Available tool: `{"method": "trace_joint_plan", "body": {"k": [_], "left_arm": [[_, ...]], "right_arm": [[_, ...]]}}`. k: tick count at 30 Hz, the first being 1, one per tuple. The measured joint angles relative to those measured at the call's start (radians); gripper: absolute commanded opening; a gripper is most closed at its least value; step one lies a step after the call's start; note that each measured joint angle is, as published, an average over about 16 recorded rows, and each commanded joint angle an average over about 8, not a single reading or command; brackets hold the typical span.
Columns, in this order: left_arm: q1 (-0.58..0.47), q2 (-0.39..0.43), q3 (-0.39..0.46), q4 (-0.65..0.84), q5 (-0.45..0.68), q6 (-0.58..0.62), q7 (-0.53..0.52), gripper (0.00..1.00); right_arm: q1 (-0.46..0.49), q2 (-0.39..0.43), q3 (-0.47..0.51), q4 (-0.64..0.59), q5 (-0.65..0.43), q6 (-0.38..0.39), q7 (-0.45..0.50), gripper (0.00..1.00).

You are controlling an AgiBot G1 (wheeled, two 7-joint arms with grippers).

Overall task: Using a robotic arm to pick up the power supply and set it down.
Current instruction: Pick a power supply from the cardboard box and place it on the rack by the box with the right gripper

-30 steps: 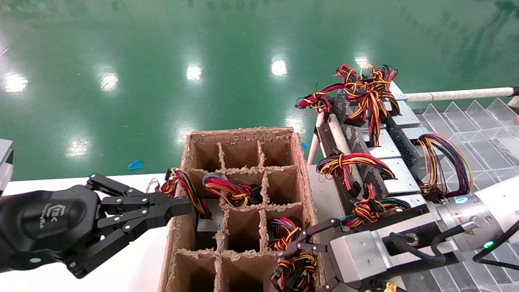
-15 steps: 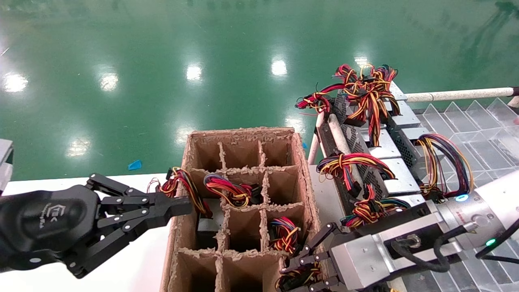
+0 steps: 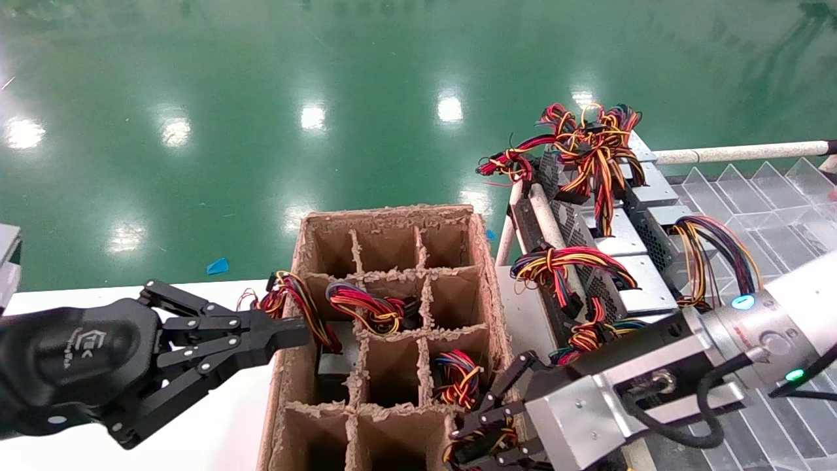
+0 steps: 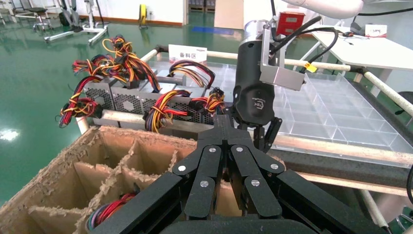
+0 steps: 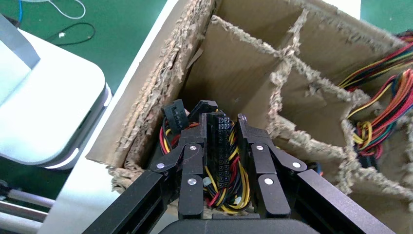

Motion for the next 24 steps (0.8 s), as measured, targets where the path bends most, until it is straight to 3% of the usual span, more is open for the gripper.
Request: {"method": "trace_joint_plan", "body": {"k": [12,24], "left_arm": [[0.0,0.0,0.0,0.0,0.0,0.0,0.0,0.0],[0.0,0.0,0.0,0.0,0.0,0.0,0.0,0.0]], "right_arm": [[0.13,-0.018,-0.005,0.129,-0.04,0.005,0.066,0.0],[0.376,-0.013,-0.045,0.205,-0.048,-0.017,0.086,0.0]]}}
